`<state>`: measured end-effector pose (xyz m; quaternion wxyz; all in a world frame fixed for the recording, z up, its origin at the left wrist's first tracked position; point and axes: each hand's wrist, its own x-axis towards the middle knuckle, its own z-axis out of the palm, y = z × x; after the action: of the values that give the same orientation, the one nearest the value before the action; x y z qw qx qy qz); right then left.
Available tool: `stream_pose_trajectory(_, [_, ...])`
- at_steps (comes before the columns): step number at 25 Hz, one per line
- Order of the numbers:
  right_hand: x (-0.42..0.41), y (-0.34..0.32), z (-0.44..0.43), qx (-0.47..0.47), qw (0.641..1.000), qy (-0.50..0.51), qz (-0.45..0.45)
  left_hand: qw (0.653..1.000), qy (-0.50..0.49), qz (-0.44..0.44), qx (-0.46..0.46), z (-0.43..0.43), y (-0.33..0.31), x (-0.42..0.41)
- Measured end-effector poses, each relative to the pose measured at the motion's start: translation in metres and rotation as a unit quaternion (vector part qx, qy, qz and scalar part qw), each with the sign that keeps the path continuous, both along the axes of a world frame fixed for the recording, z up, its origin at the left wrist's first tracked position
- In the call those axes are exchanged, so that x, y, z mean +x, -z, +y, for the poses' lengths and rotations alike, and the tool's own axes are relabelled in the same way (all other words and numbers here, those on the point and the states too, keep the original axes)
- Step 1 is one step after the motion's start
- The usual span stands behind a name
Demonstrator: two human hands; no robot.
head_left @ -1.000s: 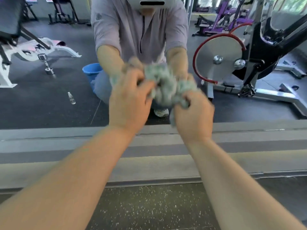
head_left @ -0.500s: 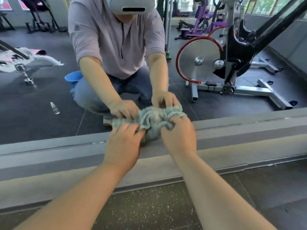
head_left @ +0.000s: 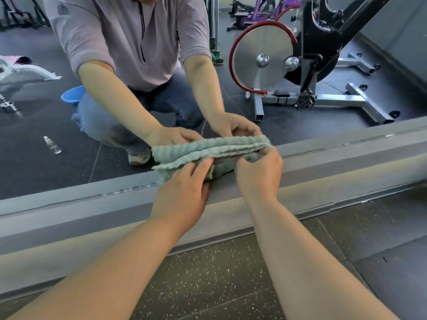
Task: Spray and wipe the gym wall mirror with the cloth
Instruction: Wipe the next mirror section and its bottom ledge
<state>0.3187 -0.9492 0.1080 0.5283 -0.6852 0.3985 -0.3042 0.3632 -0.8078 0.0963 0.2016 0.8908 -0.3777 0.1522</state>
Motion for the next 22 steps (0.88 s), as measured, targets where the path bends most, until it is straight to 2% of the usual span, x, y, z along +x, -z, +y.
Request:
stream_pose_trajectory(7, [-0.018, -0.004, -0.001, -0.007, 0.998, 0.023, 0.057, 0.997, -0.009, 0.001, -0.075, 0.014, -0.011, 0.025])
stream_pose_trajectory(12, [-0.044, -0.042, -0.014, -0.053, 0.991, 0.101, 0.07, 0.989, 0.053, -0.005, -0.136, 0.017, -0.038, 0.014])
stream_pose_trajectory(15, [-0.053, -0.051, -0.029, -0.105, 0.988, 0.083, 0.077, 0.978, 0.059, 0.027, -0.197, 0.007, -0.053, 0.017])
stream_pose_trajectory(17, [-0.049, -0.038, -0.038, -0.092, 0.989, 0.092, 0.067, 0.966, 0.055, 0.079, -0.238, 0.0, -0.048, 0.016])
stream_pose_trajectory(20, [-0.029, -0.014, -0.032, 0.026, 0.997, 0.065, -0.021, 0.97, 0.042, 0.085, -0.223, -0.013, -0.027, 0.009])
stream_pose_trajectory(22, [-0.015, -0.004, -0.019, -0.017, 1.0, 0.009, -0.019, 0.979, 0.055, 0.074, -0.182, -0.029, -0.013, 0.01])
